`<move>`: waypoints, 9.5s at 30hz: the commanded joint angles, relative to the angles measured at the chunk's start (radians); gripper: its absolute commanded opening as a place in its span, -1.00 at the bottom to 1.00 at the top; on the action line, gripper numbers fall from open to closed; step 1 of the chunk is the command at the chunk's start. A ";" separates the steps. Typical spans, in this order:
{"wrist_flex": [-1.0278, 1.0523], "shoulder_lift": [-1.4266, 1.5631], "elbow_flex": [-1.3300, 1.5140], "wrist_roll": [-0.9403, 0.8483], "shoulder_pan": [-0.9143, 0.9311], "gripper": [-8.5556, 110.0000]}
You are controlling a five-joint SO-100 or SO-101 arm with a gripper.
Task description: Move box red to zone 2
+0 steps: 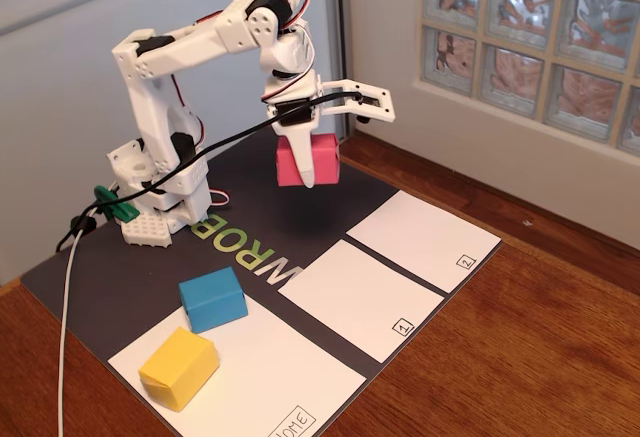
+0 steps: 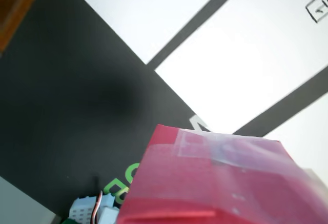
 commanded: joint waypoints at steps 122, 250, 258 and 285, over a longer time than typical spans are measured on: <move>-0.518 -0.758 -0.354 0.704 -0.202 -0.43; -0.293 1.628 1.614 0.253 0.520 -0.86; -0.270 1.632 1.671 0.242 0.548 -0.86; -0.193 1.634 1.674 0.265 0.502 -0.86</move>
